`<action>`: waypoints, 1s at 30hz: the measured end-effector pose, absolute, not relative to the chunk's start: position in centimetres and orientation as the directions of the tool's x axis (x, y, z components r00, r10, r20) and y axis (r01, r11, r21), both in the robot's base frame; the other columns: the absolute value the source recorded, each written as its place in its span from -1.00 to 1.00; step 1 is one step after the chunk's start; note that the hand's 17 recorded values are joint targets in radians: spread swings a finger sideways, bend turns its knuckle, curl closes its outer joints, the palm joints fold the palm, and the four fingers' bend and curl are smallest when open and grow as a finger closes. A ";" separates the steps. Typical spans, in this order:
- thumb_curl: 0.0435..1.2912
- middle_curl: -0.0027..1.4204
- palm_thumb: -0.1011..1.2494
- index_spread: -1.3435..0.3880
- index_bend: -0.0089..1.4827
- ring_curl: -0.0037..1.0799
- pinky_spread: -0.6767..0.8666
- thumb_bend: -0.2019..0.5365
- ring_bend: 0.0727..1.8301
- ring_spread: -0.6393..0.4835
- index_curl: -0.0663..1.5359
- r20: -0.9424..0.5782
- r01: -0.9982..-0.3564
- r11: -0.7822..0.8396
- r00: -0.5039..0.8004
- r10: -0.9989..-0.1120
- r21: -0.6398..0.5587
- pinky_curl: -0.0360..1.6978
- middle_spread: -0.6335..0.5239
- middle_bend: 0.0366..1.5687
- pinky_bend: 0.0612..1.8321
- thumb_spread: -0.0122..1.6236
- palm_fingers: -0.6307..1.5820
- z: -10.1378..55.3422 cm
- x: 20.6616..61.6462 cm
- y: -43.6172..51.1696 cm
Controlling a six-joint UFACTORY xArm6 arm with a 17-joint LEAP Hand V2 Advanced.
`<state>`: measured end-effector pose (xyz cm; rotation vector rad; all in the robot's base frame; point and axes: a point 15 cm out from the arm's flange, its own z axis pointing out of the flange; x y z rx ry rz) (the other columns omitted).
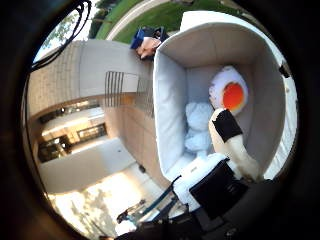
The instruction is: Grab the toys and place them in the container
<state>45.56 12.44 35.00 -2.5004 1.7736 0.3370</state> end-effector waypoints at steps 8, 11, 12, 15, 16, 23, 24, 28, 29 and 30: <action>-0.26 -0.48 0.19 0.24 -0.75 -0.43 0.45 -0.53 -0.50 0.64 -0.46 -0.185 -0.980 -0.171 0.150 -0.971 0.098 -0.52 0.21 -0.80 -0.40 0.42 -0.38 32.5 51.4 3.7; -0.27 -0.48 0.19 0.23 -0.74 -0.44 0.43 -0.52 -0.52 0.64 -0.47 -0.181 -0.984 -0.126 0.102 -0.978 0.126 -0.54 0.20 -0.81 -0.44 0.42 -0.37 29.7 52.5 1.4; -0.27 -0.49 0.19 0.23 -0.74 -0.44 0.43 -0.52 -0.53 0.64 -0.47 -0.181 -0.985 -0.113 0.089 -0.980 0.132 -0.55 0.20 -0.81 -0.45 0.42 -0.37 28.6 53.0 0.9; -0.27 -0.50 0.19 0.23 -0.74 -0.45 0.41 -0.52 -0.54 0.63 -0.48 -0.166 -0.982 -0.089 0.061 -0.984 0.164 -0.57 0.19 -0.82 -0.48 0.42 -0.35 25.7 53.7 -0.3; -0.27 -0.50 0.19 0.24 -0.75 -0.45 0.41 -0.52 -0.55 0.62 -0.48 -0.163 -0.981 -0.082 0.053 -0.985 0.177 -0.57 0.19 -0.82 -0.48 0.42 -0.35 24.9 53.7 -0.8; -0.28 -0.50 0.19 0.32 -0.76 -0.45 0.40 -0.52 -0.57 0.62 -0.50 -0.166 -0.966 -0.063 0.021 -0.986 0.253 -0.61 0.19 -0.80 -0.53 0.42 -0.30 20.9 53.3 -1.5; -0.28 -0.50 0.19 0.33 -0.76 -0.44 0.40 -0.52 -0.56 0.62 -0.50 -0.166 -0.962 -0.062 0.018 -0.986 0.266 -0.61 0.19 -0.80 -0.54 0.42 -0.29 20.1 53.3 -1.5; -0.29 -0.51 0.19 0.38 -0.72 -0.45 0.40 -0.52 -0.58 0.63 -0.49 -0.166 -0.957 -0.055 0.007 -0.986 0.285 -0.63 0.23 -0.81 -0.57 0.43 -0.24 18.9 53.2 -1.6; -0.29 -0.51 0.19 0.39 -0.72 -0.45 0.40 -0.52 -0.58 0.63 -0.49 -0.166 -0.955 -0.055 0.006 -0.986 0.292 -0.63 0.23 -0.82 -0.57 0.43 -0.23 18.6 53.2 -1.5; -0.29 -0.51 0.19 0.40 -0.72 -0.45 0.40 -0.52 -0.58 0.63 -0.49 -0.164 -0.951 -0.056 0.006 -0.986 0.303 -0.63 0.24 -0.82 -0.58 0.43 -0.22 18.0 53.1 -1.4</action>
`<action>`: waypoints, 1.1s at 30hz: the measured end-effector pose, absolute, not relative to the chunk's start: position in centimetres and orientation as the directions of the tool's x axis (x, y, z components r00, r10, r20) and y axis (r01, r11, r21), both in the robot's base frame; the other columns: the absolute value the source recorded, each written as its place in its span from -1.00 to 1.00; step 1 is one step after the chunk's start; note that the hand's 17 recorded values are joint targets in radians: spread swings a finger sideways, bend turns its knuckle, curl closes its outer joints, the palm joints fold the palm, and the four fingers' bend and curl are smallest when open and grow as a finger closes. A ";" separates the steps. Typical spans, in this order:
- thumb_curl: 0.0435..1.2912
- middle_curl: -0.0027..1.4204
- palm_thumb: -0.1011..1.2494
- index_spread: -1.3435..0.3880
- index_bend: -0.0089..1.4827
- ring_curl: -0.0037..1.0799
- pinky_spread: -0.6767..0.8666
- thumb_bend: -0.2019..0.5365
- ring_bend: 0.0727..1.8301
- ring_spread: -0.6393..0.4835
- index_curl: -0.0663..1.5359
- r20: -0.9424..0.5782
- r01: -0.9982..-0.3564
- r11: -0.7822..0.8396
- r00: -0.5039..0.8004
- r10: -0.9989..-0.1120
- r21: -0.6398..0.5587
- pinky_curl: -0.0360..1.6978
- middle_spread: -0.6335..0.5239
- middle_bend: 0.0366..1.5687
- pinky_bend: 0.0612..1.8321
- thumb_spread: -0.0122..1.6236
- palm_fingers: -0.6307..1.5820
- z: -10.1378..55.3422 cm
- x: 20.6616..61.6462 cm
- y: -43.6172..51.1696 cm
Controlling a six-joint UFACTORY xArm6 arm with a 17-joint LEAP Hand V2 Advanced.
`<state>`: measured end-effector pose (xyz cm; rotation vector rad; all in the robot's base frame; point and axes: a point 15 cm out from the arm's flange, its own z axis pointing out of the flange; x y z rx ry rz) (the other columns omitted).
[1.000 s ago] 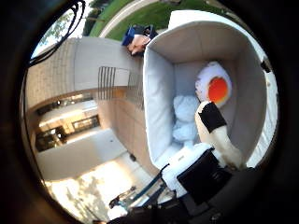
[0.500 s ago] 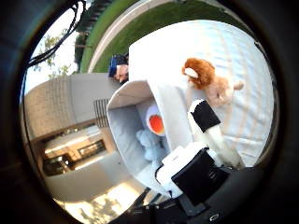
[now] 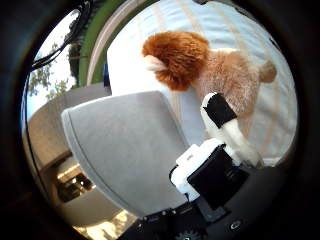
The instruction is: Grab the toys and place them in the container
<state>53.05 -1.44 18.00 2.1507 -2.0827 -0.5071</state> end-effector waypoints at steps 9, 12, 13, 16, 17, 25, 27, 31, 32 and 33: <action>-0.32 -0.49 0.18 0.46 -0.77 -0.40 0.41 -0.52 -0.42 0.65 -0.52 -0.036 -0.922 -0.071 0.061 -0.997 0.380 -0.67 0.14 -0.73 -0.56 0.43 0.04 15.0 52.1 -2.1; -0.33 -0.44 0.18 0.40 -0.77 -0.36 0.43 -0.52 -0.31 0.59 -0.53 -0.032 -0.918 -0.078 0.071 -0.997 0.388 -0.66 0.06 -0.61 -0.44 0.43 0.32 14.9 51.9 -1.9; -0.34 -0.40 0.19 0.36 -0.76 -0.31 0.44 -0.52 -0.25 0.55 -0.52 -0.033 -0.917 -0.079 0.072 -0.997 0.392 -0.63 0.02 -0.52 -0.36 0.42 0.49 14.9 51.8 -1.9; -0.34 -0.27 0.21 0.25 -0.77 -0.16 0.44 -0.51 -0.06 0.46 -0.50 -0.026 -0.909 -0.081 0.077 -0.997 0.409 -0.54 -0.01 -0.24 -0.20 0.41 0.69 15.0 51.3 -2.1; -0.34 -0.21 0.24 0.21 -0.74 -0.09 0.43 -0.49 0.05 0.41 -0.49 -0.019 -0.904 -0.081 0.081 -0.997 0.421 -0.51 -0.03 -0.14 -0.16 0.41 0.69 15.2 51.0 -2.3; -0.20 0.09 0.59 -0.05 -0.49 0.21 0.35 -0.36 0.36 0.16 -0.34 0.003 -0.931 -0.069 0.075 -0.997 0.358 -0.27 -0.15 0.27 0.24 0.39 0.57 22.6 50.1 -3.7; -0.16 0.15 0.61 -0.11 -0.40 0.26 0.31 -0.38 0.40 0.12 -0.27 0.005 -0.939 -0.059 0.064 -0.998 0.339 -0.21 -0.17 0.33 0.30 0.39 0.52 25.4 49.2 -4.2; -0.10 0.24 0.61 -0.19 -0.28 0.34 0.26 -0.45 0.47 0.06 -0.14 -0.010 -0.938 -0.074 0.075 -0.997 0.339 -0.11 -0.20 0.41 0.39 0.40 0.46 30.5 46.4 -4.5; -0.09 0.26 0.62 -0.21 -0.25 0.36 0.24 -0.46 0.49 0.04 -0.10 -0.013 -0.939 -0.082 0.083 -0.996 0.333 -0.09 -0.21 0.43 0.41 0.40 0.44 31.9 45.7 -4.4; -0.07 0.28 0.61 -0.23 -0.23 0.38 0.23 -0.47 0.50 0.03 -0.06 -0.015 -0.942 -0.090 0.090 -0.996 0.323 -0.07 -0.21 0.45 0.43 0.41 0.42 33.4 45.0 -4.3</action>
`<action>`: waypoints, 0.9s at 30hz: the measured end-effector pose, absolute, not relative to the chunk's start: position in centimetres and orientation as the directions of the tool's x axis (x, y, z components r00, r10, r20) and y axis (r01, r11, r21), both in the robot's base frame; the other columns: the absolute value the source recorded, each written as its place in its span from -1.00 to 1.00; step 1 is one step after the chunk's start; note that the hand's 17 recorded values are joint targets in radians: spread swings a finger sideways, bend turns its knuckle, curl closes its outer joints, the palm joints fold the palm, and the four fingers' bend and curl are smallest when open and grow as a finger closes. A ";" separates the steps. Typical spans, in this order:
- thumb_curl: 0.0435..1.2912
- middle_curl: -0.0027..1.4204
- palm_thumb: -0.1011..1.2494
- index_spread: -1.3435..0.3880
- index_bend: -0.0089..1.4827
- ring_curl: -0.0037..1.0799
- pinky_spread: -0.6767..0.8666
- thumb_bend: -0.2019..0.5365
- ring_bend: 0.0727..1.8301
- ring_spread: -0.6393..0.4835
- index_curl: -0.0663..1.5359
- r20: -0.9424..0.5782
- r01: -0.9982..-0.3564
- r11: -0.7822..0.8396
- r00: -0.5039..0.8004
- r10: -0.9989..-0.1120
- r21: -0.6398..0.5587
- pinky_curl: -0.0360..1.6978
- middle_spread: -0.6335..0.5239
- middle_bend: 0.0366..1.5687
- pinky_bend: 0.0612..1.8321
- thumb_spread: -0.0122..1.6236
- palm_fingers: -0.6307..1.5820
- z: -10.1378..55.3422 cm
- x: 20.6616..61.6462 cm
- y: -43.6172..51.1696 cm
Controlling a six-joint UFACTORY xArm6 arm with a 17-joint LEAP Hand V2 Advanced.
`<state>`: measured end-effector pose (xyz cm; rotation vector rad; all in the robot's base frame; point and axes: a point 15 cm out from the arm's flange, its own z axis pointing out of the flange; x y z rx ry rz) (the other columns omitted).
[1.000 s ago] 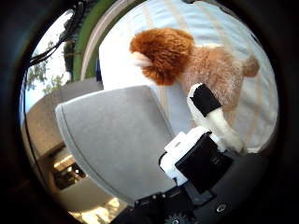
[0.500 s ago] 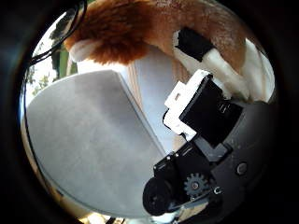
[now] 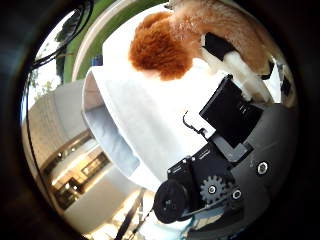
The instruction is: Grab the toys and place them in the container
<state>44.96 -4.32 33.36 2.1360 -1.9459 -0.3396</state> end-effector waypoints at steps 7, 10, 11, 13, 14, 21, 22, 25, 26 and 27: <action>0.00 0.37 0.58 -0.32 -0.13 0.45 0.17 -0.49 0.59 -0.02 0.17 -0.010 -0.964 -0.150 0.152 -0.988 0.221 0.04 -0.23 0.55 0.53 0.42 0.32 42.8 39.6 -2.4; 0.02 0.39 0.57 -0.34 -0.11 0.46 0.15 -0.49 0.61 -0.03 0.27 0.000 -0.963 -0.216 0.219 -0.976 0.163 0.07 -0.23 0.58 0.56 0.43 0.30 45.9 37.7 0.2; 0.02 0.41 0.56 -0.36 -0.10 0.47 0.14 -0.49 0.62 -0.04 0.32 0.003 -0.960 -0.237 0.240 -0.971 0.147 0.09 -0.22 0.60 0.58 0.43 0.29 46.6 37.3 1.1; 0.03 0.41 0.56 -0.37 -0.10 0.48 0.13 -0.49 0.64 -0.04 0.37 0.010 -0.953 -0.282 0.285 -0.959 0.115 0.10 -0.22 0.62 0.59 0.44 0.27 47.8 36.4 2.9; 0.04 0.42 0.56 -0.37 -0.09 0.49 0.13 -0.49 0.64 -0.04 0.41 0.011 -0.947 -0.303 0.306 -0.952 0.107 0.11 -0.22 0.63 0.59 0.44 0.27 48.1 36.1 3.8; 0.07 0.44 0.53 -0.40 -0.09 0.51 0.10 -0.49 0.68 -0.05 0.57 -0.047 -0.903 -0.418 0.415 -0.909 0.101 0.15 -0.21 0.68 0.62 0.45 0.23 47.8 34.0 12.0; 0.08 0.44 0.53 -0.40 -0.10 0.51 0.10 -0.50 0.69 -0.05 0.60 -0.055 -0.899 -0.424 0.420 -0.906 0.112 0.16 -0.21 0.69 0.63 0.45 0.22 47.3 33.6 13.0; 0.07 0.44 0.46 -0.41 -0.10 0.52 0.09 -0.53 0.70 -0.05 0.66 -0.063 -0.885 -0.438 0.434 -0.899 0.155 0.17 -0.22 0.71 0.64 0.47 0.20 45.1 32.8 14.8; 0.06 0.44 0.42 -0.41 -0.11 0.52 0.08 -0.54 0.70 -0.05 0.68 -0.061 -0.888 -0.435 0.430 -0.901 0.153 0.18 -0.22 0.72 0.64 0.48 0.19 44.5 33.1 15.3; 0.04 0.44 0.41 -0.41 -0.11 0.52 0.08 -0.53 0.70 -0.05 0.70 -0.058 -0.895 -0.423 0.419 -0.906 0.144 0.18 -0.22 0.71 0.63 0.49 0.18 43.9 33.5 15.9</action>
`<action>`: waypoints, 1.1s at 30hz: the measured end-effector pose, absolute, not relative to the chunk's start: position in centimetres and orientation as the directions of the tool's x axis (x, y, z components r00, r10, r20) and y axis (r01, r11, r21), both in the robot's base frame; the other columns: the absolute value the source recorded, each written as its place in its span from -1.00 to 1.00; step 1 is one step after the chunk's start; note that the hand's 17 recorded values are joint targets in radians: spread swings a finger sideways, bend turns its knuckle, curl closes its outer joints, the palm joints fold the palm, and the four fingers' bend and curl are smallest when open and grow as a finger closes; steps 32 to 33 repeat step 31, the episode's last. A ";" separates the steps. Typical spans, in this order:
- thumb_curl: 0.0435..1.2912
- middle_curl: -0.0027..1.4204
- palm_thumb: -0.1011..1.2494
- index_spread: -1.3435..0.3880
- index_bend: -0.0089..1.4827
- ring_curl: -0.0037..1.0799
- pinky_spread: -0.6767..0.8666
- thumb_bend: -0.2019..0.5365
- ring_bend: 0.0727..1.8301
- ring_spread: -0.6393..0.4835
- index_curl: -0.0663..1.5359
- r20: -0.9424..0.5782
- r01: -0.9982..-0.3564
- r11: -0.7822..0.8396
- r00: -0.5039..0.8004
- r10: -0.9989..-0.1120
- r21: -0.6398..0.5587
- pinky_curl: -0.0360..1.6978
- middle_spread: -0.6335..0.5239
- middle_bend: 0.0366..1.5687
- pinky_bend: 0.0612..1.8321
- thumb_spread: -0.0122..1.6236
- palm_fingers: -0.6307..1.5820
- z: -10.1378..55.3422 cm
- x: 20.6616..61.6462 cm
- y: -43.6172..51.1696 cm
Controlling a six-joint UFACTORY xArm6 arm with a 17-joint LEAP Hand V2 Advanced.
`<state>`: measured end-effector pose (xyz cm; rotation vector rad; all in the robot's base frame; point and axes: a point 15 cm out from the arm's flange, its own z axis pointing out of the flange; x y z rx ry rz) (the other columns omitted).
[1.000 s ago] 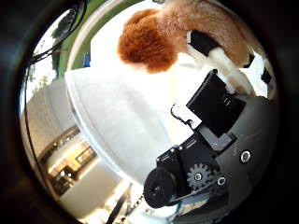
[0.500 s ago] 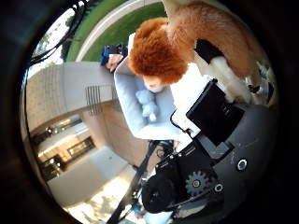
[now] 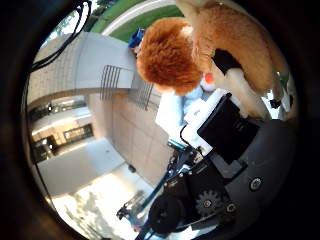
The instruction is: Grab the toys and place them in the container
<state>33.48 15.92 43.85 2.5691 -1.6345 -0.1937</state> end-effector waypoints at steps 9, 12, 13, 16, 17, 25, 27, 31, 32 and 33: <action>-0.14 -0.02 0.26 -0.22 -0.50 0.16 0.26 -0.54 0.11 0.38 0.45 -0.052 -0.897 -0.372 0.371 -0.927 0.240 0.05 -0.02 -0.22 0.35 0.49 -0.69 35.0 35.6 17.4; -0.19 -0.21 0.26 -0.15 -0.72 -0.14 0.33 -0.52 -0.20 0.53 0.26 -0.068 -0.867 -0.402 0.401 -0.914 0.294 -0.09 0.11 -0.51 0.14 0.48 -0.74 33.1 35.9 17.1; -0.20 -0.26 0.26 -0.13 -0.80 -0.21 0.36 -0.52 -0.27 0.57 0.19 -0.085 -0.860 -0.415 0.409 -0.909 0.298 -0.14 0.15 -0.60 0.08 0.48 -0.71 33.0 35.9 17.0; -0.21 -0.31 0.26 -0.12 -0.86 -0.26 0.38 -0.52 -0.32 0.60 0.12 -0.129 -0.855 -0.441 0.422 -0.898 0.274 -0.17 0.18 -0.69 0.04 0.48 -0.70 33.9 35.5 17.8; -0.22 -0.32 0.27 -0.11 -0.87 -0.28 0.39 -0.51 -0.34 0.62 0.08 -0.133 -0.855 -0.445 0.425 -0.895 0.267 -0.19 0.20 -0.72 0.01 0.48 -0.69 34.2 35.5 17.9; -0.27 -0.47 0.30 -0.02 -0.86 -0.40 0.48 -0.52 -0.49 0.69 -0.24 -0.143 -0.874 -0.472 0.455 -0.879 0.119 -0.33 0.27 -0.86 -0.14 0.44 -0.56 40.6 34.1 17.6; -0.28 -0.49 0.31 0.00 -0.84 -0.40 0.49 -0.52 -0.50 0.69 -0.29 -0.140 -0.875 -0.474 0.460 -0.877 0.092 -0.35 0.27 -0.86 -0.16 0.43 -0.54 42.2 33.5 17.4; -0.29 -0.53 0.30 0.04 -0.79 -0.42 0.50 -0.53 -0.53 0.70 -0.38 -0.132 -0.871 -0.482 0.469 -0.873 0.095 -0.40 0.27 -0.86 -0.19 0.42 -0.49 45.5 30.7 16.0; -0.29 -0.53 0.30 0.04 -0.79 -0.42 0.50 -0.53 -0.53 0.70 -0.38 -0.132 -0.871 -0.482 0.469 -0.873 0.095 -0.40 0.27 -0.86 -0.19 0.42 -0.49 45.5 30.7 16.0; -0.29 -0.53 0.30 0.04 -0.79 -0.42 0.50 -0.53 -0.53 0.70 -0.38 -0.132 -0.871 -0.482 0.469 -0.873 0.095 -0.40 0.27 -0.86 -0.19 0.42 -0.49 45.5 30.7 16.0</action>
